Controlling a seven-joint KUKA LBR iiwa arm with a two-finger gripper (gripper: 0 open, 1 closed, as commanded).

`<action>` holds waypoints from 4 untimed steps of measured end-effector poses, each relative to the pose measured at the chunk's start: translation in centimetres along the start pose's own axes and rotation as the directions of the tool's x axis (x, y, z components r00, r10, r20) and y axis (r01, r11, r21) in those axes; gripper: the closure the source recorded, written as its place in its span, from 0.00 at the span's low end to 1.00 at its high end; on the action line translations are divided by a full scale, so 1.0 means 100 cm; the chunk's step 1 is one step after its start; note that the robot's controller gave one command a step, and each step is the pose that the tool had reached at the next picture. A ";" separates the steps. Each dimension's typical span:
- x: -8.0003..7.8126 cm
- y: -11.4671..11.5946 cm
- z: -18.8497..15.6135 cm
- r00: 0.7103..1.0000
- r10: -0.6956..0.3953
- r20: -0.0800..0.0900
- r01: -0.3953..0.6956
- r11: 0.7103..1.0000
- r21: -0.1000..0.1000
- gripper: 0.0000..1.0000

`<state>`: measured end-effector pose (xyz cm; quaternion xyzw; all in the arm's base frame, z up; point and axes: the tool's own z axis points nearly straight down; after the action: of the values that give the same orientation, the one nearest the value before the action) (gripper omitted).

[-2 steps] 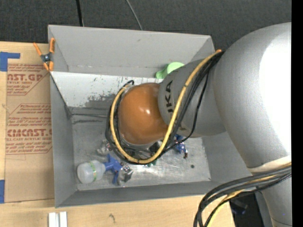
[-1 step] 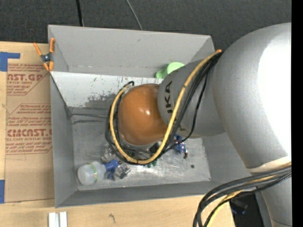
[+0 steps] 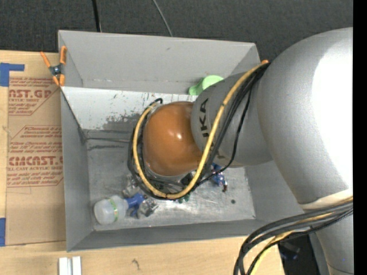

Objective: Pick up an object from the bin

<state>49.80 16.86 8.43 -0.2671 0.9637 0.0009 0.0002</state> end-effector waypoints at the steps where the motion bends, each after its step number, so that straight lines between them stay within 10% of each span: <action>1: 0.006 -0.002 -0.039 1.000 -0.007 -0.009 0.007 1.000 -0.002 1.00; 4: 0.006 -0.008 -0.081 1.000 -0.014 0.003 0.014 1.000 0.002 1.00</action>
Offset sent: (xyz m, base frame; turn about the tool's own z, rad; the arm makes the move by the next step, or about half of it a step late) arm 0.0057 -0.0087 0.0080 -0.0333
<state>49.72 15.84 16.57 -0.2738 0.9618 0.0003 0.0018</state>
